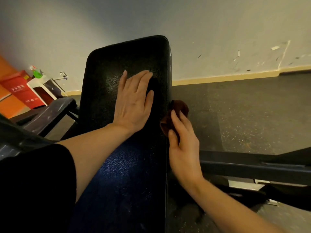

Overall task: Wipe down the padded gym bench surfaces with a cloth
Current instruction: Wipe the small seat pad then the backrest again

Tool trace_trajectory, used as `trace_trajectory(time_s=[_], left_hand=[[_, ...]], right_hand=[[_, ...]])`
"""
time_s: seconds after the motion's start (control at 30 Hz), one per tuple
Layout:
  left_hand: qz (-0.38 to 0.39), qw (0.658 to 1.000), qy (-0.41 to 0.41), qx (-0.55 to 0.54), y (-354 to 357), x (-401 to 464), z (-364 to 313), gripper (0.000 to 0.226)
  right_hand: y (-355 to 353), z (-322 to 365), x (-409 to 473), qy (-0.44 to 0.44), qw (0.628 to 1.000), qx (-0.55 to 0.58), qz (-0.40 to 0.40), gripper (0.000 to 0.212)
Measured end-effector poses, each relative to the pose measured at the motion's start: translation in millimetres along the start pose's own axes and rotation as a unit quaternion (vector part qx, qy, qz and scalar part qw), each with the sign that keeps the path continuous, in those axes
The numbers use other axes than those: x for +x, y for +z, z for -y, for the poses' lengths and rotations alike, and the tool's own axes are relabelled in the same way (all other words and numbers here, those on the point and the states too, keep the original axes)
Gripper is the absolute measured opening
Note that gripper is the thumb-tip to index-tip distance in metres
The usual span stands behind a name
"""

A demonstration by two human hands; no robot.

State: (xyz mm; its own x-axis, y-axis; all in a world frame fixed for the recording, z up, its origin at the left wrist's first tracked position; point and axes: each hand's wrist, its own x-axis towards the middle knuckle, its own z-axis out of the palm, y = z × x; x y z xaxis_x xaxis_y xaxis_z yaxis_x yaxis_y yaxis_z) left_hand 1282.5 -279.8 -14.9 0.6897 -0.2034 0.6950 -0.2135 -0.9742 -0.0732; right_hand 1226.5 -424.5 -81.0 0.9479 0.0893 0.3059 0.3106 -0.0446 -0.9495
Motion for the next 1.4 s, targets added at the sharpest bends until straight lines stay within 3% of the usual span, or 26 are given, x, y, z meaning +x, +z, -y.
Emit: trace_trajectory(time_s=[0.1, 0.2, 0.37, 0.6, 0.7, 0.9, 1.0, 1.1, 1.2, 1.27, 1.33, 1.4], left_hand=[[-0.01, 0.999, -0.032, -0.016, 10.8, 14.8, 1.0, 0.044], [-0.002, 0.997, -0.076, -0.013, 21.8, 21.2, 2.4, 0.051], [0.02, 0.998, -0.065, 0.005, 24.2, 16.6, 3.9, 0.054], [0.036, 0.997, -0.059, 0.026, 23.5, 16.2, 1.4, 0.053], [0.042, 0.997, -0.061, 0.021, 23.5, 17.0, 0.9, 0.054], [0.048, 0.996, -0.064, 0.029, 21.3, 17.1, 0.8, 0.052], [0.06, 0.996, -0.059, 0.034, 21.4, 17.0, 0.0, 0.053], [0.064, 0.995, -0.064, 0.035, 20.9, 17.5, -0.4, 0.053], [0.06, 0.996, -0.064, 0.03, 19.3, 18.0, -2.3, 0.053], [0.058, 0.996, -0.062, 0.026, 19.1, 17.8, -3.4, 0.052], [0.059, 0.996, -0.063, 0.025, 19.4, 17.7, -3.0, 0.052], [0.061, 0.996, -0.063, 0.03, 19.7, 18.1, -2.9, 0.053]], right_hand=[[-1.2, -6.4, -4.8, 0.0, 1.0, -0.006, 0.006, 0.05], [-5.8, -1.2, 52.6, 0.013, 0.998, -0.064, 0.016, 0.048], [-5.3, 29.0, 137.5, -0.064, 0.996, -0.062, 0.0, 0.048], [-8.0, 35.3, 154.3, -0.072, 0.994, -0.073, -0.039, 0.048], [-8.6, 42.8, 179.7, -0.031, 0.997, -0.055, -0.037, 0.048], [-14.0, 36.3, 158.7, -0.023, 0.997, -0.053, -0.049, 0.048], [-18.5, 47.8, 185.0, -0.046, 0.998, -0.053, -0.001, 0.053], [-20.3, 46.4, 195.7, 0.004, 0.999, -0.038, 0.032, 0.051], [-29.4, 30.5, 176.6, 0.043, 0.996, -0.077, 0.0, 0.053], [-38.0, 29.8, 171.8, 0.046, 0.992, -0.097, -0.067, 0.055], [-41.4, 39.0, 179.3, 0.013, 0.991, -0.082, -0.105, 0.052], [-37.0, 52.8, 188.5, -0.039, 0.996, -0.041, -0.07, 0.043]])
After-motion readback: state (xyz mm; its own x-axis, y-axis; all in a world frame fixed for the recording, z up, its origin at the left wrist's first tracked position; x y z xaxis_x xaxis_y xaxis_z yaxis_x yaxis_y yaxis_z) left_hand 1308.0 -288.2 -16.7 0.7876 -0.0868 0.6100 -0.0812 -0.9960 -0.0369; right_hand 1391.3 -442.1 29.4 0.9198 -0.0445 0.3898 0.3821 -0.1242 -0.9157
